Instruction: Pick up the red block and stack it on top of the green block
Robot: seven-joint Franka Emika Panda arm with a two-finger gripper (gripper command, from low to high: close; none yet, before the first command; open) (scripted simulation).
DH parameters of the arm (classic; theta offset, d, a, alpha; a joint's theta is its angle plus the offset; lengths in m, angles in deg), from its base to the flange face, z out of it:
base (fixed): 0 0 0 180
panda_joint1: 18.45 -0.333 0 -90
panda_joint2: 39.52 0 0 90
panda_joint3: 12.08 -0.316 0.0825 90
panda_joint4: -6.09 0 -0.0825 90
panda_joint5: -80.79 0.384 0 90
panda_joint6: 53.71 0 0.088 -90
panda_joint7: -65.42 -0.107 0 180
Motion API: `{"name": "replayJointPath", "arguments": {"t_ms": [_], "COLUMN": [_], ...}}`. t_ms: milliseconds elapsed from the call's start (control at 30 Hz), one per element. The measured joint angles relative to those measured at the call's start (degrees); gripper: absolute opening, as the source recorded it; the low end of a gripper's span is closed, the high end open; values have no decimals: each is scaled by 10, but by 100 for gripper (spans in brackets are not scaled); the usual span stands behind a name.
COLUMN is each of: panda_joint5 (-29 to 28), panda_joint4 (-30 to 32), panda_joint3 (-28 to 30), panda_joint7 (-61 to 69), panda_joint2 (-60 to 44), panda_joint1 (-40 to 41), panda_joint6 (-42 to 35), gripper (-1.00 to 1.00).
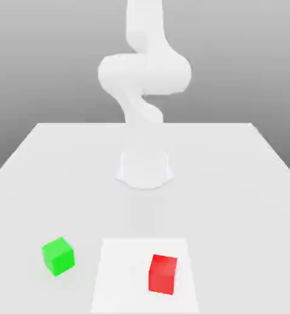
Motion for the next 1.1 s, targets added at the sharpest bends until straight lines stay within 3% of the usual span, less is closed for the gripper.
{"name": "replayJointPath", "arguments": {"t_ms": [733, 900, 933, 1100], "panda_joint5": [-22, -46, -51, -52], "panda_joint4": [157, 150, 147, 147], "panda_joint3": [-62, -40, -34, -34], "panda_joint7": [-160, -184, -188, -189], "panda_joint2": [-460, -563, -582, -582], "panda_joint1": [23, 6, 1, 1], "panda_joint6": [218, 300, 315, 316], "gripper": [0, 0, -100, -100]}}
